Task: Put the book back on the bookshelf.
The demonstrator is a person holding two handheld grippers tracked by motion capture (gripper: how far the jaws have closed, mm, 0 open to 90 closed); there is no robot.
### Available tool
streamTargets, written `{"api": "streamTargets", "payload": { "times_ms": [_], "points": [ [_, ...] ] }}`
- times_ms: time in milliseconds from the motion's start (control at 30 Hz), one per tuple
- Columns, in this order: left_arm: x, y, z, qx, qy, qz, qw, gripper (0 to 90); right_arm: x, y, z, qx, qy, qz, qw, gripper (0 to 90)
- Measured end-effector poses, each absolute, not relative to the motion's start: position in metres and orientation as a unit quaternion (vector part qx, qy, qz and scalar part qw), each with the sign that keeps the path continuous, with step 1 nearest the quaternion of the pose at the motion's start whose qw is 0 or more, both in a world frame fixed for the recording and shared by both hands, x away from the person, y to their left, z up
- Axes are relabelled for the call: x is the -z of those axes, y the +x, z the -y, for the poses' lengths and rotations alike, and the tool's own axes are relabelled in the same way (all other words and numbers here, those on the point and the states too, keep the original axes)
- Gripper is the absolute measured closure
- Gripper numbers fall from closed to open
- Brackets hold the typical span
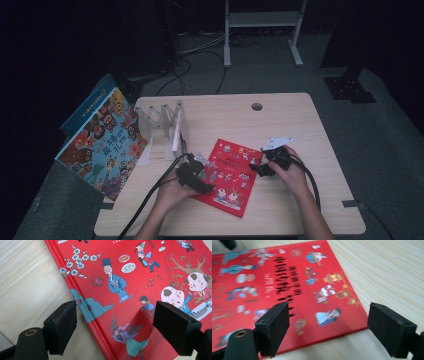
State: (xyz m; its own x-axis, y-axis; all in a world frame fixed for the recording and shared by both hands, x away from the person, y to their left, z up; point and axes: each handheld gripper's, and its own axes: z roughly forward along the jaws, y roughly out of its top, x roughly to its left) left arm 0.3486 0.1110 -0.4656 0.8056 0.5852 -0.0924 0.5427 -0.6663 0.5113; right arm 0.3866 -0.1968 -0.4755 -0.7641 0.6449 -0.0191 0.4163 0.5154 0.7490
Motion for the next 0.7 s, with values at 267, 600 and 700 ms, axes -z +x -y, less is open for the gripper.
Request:
{"api": "streamTargets", "payload": {
  "times_ms": [267,600,700],
  "points": [
    [0.465,0.349,-0.111,-0.037,0.912,-0.309,0.267,18.4,0.487,0.409,0.194,-0.366,0.318,-0.864,0.137,16.7],
    [0.466,0.349,-0.112,-0.032,0.912,-0.311,0.266,18.5,0.498,0.418,0.202,-0.4,0.33,-0.852,0.07,13.2],
    [0.467,0.349,-0.111,-0.033,0.913,-0.31,0.264,18.4,0.498,0.411,0.202,-0.399,0.339,-0.849,0.074,12.9]
  ]
}}
